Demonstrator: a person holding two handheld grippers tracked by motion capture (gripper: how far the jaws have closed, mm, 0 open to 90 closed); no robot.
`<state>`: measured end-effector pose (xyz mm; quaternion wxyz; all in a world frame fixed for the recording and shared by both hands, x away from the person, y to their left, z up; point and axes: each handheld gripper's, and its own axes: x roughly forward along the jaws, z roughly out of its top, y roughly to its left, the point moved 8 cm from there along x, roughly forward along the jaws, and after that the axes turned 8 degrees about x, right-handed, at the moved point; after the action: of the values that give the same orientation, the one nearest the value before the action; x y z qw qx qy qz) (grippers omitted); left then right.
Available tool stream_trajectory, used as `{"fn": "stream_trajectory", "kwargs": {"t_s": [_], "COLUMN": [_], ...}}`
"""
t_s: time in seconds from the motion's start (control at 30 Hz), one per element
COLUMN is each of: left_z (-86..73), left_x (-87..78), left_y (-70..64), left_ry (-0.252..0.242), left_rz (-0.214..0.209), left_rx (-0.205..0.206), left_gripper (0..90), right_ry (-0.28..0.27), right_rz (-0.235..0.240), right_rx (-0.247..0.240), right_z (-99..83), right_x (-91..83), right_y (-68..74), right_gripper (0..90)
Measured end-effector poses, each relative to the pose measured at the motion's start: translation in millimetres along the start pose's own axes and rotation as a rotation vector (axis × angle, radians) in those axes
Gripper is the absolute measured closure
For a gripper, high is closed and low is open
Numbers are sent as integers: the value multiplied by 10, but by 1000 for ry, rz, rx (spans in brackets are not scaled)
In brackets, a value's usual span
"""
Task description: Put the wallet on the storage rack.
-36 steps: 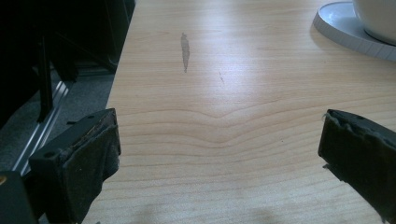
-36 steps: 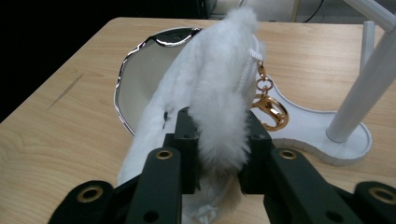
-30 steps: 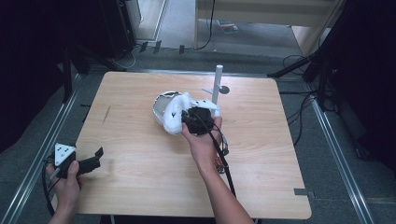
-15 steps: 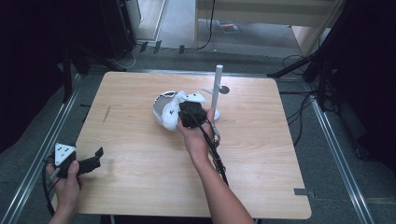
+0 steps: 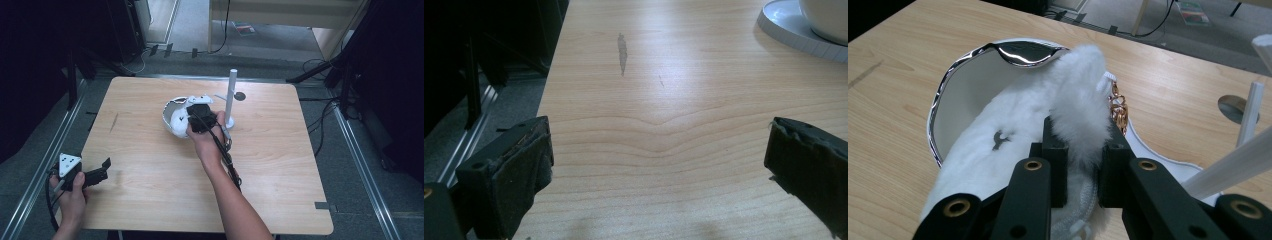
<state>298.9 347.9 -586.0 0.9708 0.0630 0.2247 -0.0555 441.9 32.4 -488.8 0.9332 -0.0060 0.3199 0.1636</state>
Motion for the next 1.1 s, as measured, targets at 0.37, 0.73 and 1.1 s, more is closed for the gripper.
{"fn": "stream_trajectory", "kwargs": {"t_s": [0.37,0.73,1.1], "left_z": [-1,-1,0], "left_x": [0,2,1], "left_y": [1,-1,-2], "left_ry": [1,2,2], "left_rz": [-4,-2,-1], "left_rx": [-3,-1,0], "left_gripper": [1,1,1], "right_ry": [-42,-60,-56], "right_rz": [108,140,159], "right_rx": [97,178,241], "right_z": [-31,-171,-345], "right_x": [-63,-215,-258], "right_y": [20,-11,-2], "right_gripper": [433,158,111]}}
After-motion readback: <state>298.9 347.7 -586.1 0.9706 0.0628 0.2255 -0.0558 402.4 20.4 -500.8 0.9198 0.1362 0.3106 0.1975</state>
